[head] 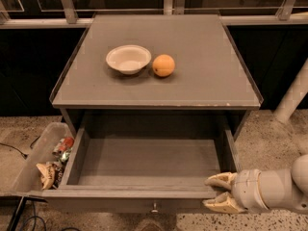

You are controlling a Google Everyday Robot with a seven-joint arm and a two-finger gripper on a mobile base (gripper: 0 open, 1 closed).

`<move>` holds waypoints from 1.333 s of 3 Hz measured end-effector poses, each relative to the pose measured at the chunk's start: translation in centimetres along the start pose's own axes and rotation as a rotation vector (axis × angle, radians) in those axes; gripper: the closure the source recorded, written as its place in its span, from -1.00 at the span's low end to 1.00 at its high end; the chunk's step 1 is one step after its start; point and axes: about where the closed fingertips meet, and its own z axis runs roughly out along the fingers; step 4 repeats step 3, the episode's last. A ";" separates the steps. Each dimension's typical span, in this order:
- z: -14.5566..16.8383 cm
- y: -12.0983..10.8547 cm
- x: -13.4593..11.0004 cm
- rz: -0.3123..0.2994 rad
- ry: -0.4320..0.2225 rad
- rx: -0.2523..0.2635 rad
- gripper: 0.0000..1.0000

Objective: Open top drawer

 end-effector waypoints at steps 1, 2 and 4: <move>0.0 0.0 0.0 0.000 0.000 0.000 -0.77; 0.0 0.0 0.0 0.000 0.000 0.000 -1.00; 0.0 0.0 0.0 0.000 0.000 0.000 -1.00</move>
Offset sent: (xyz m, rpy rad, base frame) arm 0.0000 0.0000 0.0000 0.0000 0.0000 0.0000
